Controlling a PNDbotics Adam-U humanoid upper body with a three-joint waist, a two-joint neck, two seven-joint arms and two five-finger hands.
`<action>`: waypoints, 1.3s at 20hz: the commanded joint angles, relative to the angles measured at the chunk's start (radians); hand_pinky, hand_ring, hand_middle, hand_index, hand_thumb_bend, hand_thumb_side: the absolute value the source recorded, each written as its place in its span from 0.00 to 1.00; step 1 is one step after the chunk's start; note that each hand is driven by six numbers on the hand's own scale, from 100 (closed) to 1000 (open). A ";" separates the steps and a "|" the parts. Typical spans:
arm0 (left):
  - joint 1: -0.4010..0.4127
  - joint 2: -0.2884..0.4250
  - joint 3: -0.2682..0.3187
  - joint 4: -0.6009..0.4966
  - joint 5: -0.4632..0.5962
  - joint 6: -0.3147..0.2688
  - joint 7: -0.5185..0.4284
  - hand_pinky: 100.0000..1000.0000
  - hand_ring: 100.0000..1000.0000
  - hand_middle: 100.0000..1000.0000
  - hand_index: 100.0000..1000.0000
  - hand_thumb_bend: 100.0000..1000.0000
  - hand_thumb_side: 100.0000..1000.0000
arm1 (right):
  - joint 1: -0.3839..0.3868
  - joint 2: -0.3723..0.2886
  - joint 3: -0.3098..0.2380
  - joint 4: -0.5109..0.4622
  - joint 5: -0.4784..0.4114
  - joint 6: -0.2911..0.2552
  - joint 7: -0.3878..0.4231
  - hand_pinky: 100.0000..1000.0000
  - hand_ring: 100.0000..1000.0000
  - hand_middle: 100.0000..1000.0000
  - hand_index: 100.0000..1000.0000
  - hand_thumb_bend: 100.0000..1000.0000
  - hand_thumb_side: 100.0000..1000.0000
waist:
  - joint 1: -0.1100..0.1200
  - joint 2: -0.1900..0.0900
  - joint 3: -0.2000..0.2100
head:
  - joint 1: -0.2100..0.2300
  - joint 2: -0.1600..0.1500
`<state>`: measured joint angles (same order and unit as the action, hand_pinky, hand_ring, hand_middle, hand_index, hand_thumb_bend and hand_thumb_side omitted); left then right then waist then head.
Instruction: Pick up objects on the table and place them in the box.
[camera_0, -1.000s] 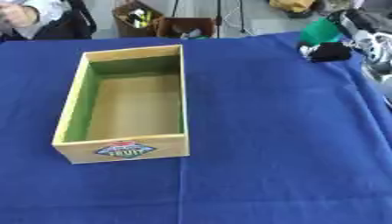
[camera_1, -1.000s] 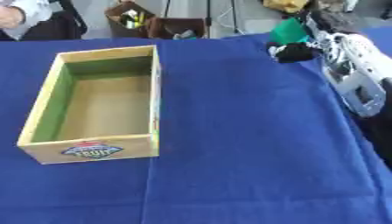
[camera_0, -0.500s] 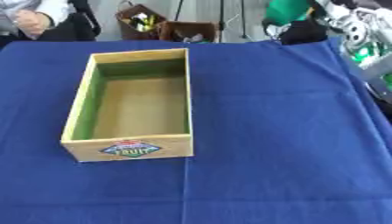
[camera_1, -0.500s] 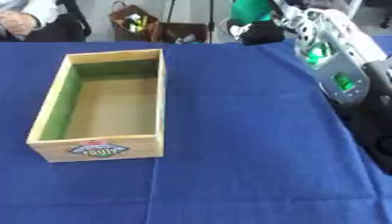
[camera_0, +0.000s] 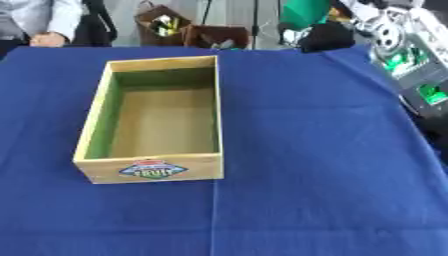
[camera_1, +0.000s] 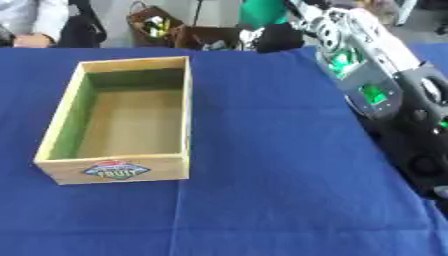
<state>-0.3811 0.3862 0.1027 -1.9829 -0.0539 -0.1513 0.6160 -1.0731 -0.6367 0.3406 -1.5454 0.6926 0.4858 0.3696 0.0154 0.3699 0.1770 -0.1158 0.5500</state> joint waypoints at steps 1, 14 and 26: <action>-0.016 0.011 -0.001 -0.017 -0.014 -0.006 -0.005 0.58 0.71 0.80 0.85 0.00 1.00 | -0.055 0.044 0.002 -0.045 -0.030 0.001 0.017 0.86 0.76 0.38 0.50 0.00 0.44 | -0.006 -0.029 0.006 | -0.006 0.006; -0.028 0.006 0.000 -0.017 -0.049 -0.034 0.016 0.59 0.71 0.79 0.85 0.00 1.00 | -0.085 0.284 0.037 0.045 0.035 -0.008 0.008 0.85 0.74 0.36 0.48 0.00 0.41 | -0.013 -0.028 0.030 | -0.020 -0.001; -0.056 0.004 -0.004 -0.017 -0.098 -0.072 0.023 0.59 0.71 0.79 0.85 0.00 0.98 | -0.057 0.371 0.065 0.110 0.077 -0.031 0.002 0.85 0.74 0.35 0.47 0.00 0.39 | -0.015 -0.015 0.047 | -0.031 -0.008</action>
<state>-0.4241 0.3769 0.0970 -1.9829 -0.1421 -0.2152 0.6369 -1.1133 -0.2671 0.4073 -1.4332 0.7602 0.4605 0.3723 -0.0033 0.3738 0.2213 -0.1434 0.5516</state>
